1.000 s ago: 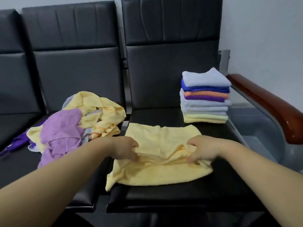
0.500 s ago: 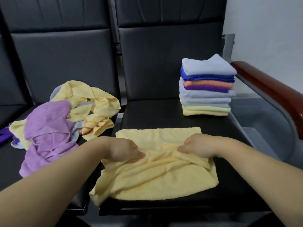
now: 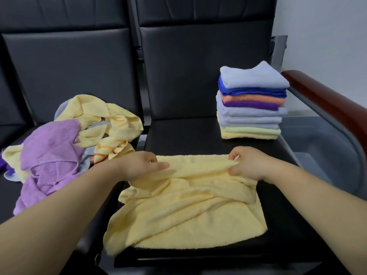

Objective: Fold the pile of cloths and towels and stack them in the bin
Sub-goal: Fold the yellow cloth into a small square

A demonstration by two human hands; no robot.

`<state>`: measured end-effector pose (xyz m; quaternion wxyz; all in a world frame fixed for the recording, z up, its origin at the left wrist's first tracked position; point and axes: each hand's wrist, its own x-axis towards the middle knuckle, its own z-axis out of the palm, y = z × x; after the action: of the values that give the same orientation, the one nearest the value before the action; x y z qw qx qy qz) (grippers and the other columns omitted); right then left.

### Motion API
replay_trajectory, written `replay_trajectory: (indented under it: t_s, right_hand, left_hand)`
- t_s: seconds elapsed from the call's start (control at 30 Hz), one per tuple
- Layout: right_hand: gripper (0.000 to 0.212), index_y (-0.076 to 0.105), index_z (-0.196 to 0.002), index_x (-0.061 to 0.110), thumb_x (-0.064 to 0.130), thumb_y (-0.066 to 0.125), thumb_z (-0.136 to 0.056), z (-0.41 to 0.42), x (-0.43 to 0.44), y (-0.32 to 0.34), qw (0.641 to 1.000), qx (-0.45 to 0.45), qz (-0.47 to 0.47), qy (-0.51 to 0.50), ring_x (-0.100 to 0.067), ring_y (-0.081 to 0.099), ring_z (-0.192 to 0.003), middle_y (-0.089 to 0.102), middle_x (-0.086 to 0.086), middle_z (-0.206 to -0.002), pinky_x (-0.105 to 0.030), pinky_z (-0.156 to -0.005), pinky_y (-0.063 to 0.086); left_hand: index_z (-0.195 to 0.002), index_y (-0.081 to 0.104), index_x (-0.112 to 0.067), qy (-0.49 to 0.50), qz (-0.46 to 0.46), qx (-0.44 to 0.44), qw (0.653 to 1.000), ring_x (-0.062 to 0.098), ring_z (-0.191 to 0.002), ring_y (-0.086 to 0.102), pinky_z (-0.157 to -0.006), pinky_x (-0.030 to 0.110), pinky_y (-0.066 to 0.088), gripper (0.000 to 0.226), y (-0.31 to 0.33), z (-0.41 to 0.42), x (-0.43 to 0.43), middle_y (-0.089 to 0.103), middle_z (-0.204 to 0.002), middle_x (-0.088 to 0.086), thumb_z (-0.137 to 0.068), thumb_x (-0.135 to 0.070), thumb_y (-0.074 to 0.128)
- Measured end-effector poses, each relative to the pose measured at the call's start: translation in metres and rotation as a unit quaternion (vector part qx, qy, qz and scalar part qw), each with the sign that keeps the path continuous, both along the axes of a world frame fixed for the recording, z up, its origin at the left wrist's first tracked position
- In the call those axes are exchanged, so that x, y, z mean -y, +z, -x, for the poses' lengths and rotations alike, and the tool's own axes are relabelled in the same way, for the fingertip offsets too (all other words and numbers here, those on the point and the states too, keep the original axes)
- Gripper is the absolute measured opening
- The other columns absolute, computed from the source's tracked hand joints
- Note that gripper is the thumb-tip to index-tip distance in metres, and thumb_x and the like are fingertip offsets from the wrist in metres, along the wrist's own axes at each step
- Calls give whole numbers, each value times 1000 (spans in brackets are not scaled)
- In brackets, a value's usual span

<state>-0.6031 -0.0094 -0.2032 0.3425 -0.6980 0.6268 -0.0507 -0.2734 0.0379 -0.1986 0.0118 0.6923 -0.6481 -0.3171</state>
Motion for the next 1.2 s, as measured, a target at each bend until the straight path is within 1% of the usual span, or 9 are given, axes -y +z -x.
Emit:
replay_trajectory:
  t_s: [0.07,0.17,0.23,0.4,0.77,0.9,1.03,1.1,1.2]
  right_hand:
    - [27,67,-103,32,29,82,-80,-1,5,1,999,33,-29,-1,-17,61,-100,61,5,-114,-31,-74,52]
    - [23,68,-97,17,38,71,-89,-2,13,2,997,62,-53,-12,-18,60,-92,64,3,-103,-32,-74,46]
    - [21,65,-91,10,31,64,-91,-3,18,-1,998,50,-39,-18,-20,53,-82,61,-6,-91,-35,-71,42]
    - [12,73,-93,23,21,62,-91,-1,29,-13,997,-38,57,-20,-16,66,-88,72,3,-96,-35,-79,57]
    - [13,61,-92,22,24,51,-100,0,50,-28,989,-114,94,-18,-19,61,-86,63,1,-96,-36,-74,52]
    - [11,56,-93,25,26,50,-102,-1,53,-34,985,-141,98,-16,-18,60,-83,62,2,-96,-32,-65,49]
    - [7,55,-95,22,28,55,-98,-2,50,-33,986,-131,99,-28,-17,59,-81,62,1,-95,-31,-64,46]
    - [11,55,-95,18,29,57,-94,-5,49,-32,986,-136,92,-31,-17,57,-78,62,0,-95,-31,-63,44]
    - [16,55,-101,17,32,56,-93,-10,47,-30,983,-167,72,-30,-17,56,-80,53,-1,-109,-30,-62,44]
  left_hand:
    - [-113,66,-21,36,6,-33,999,16,-109,60,-95,33,49,60,-2,0,5,64,-116,-6,-94,-73,43]
    - [-96,65,-22,21,53,11,998,17,-90,63,-76,30,49,34,-8,-3,14,66,-96,0,-103,-50,49]
    - [-92,62,-24,11,86,38,996,14,-83,60,-67,28,44,25,-14,-4,19,64,-89,-2,-106,-39,47]
    - [-92,56,-26,7,151,76,986,11,-80,56,-63,26,39,21,-33,-8,31,61,-87,-6,-107,-30,41]
    - [-93,54,-26,26,193,102,976,10,-77,56,-63,28,38,18,-56,-19,50,60,-84,-8,-106,-28,42]
    - [-94,57,-24,33,197,117,973,9,-76,55,-63,27,40,15,-56,-18,53,61,-85,-7,-104,-29,46]
    - [-102,54,-26,43,170,110,978,9,-81,55,-67,27,42,5,-52,-19,56,60,-96,-6,-102,-30,52]
    - [-107,55,-26,36,138,114,983,11,-85,55,-74,28,44,10,-48,-24,56,55,-103,-4,-100,-33,55]
    - [-99,57,-23,30,107,120,987,15,-86,55,-77,31,47,11,-42,-30,52,54,-102,0,-99,-34,56]
